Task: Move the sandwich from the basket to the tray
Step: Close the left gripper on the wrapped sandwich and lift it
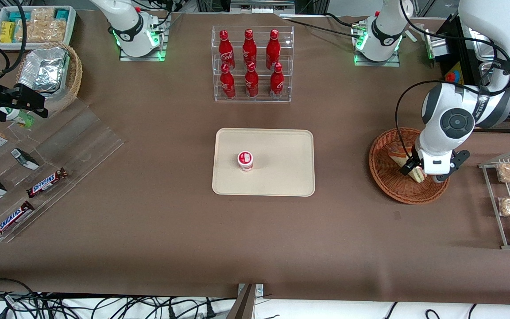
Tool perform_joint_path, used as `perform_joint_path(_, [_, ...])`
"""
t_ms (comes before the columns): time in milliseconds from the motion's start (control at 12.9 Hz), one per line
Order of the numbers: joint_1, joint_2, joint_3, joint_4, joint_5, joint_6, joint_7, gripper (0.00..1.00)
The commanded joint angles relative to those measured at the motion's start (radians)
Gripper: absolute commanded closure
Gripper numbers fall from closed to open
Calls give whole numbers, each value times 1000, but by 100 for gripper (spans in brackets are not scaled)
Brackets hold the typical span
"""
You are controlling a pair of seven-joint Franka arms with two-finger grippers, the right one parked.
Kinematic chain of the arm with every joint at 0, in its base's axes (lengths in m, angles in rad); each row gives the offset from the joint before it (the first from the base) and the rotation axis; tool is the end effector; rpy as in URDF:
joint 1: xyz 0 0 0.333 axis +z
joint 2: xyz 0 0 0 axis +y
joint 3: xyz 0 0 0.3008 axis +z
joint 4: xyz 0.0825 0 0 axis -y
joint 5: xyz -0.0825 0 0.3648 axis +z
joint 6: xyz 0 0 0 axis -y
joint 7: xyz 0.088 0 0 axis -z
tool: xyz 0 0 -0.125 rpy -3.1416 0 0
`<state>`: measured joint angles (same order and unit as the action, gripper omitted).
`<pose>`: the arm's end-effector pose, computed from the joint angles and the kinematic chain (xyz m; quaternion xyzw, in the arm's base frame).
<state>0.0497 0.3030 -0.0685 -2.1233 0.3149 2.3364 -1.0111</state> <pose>0.5476 -0.0014 0.2429 -0.9223 -0.3713 -0.0108 0.1064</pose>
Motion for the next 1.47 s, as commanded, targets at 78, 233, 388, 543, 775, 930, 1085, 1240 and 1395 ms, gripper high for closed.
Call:
perform_joint_path(78, [6,-12,-5,-27,41,14,-44,0])
perform_joint_path(233, [6,-1,-8,-43,42,14,-44,0])
perform_joint_path(388, [4,-1,-10,-44,50,14,-44,0])
perform_joint_path(543, [6,-1,-11,-44,50,12,-44,10])
perform_joint_path(775, [6,-1,-13,-38,50,3,-46,59])
perform_joint_path(930, [2,-5,-16,-26,49,-2,-44,59])
perform_joint_path(1085, [-19,-10,-24,46,43,-88,-31,60])
perform_joint_path(1240, [-24,-2,-83,165,21,-242,24,60])
perform_joint_path(1395, [-25,-4,-112,251,-42,-316,116,60])
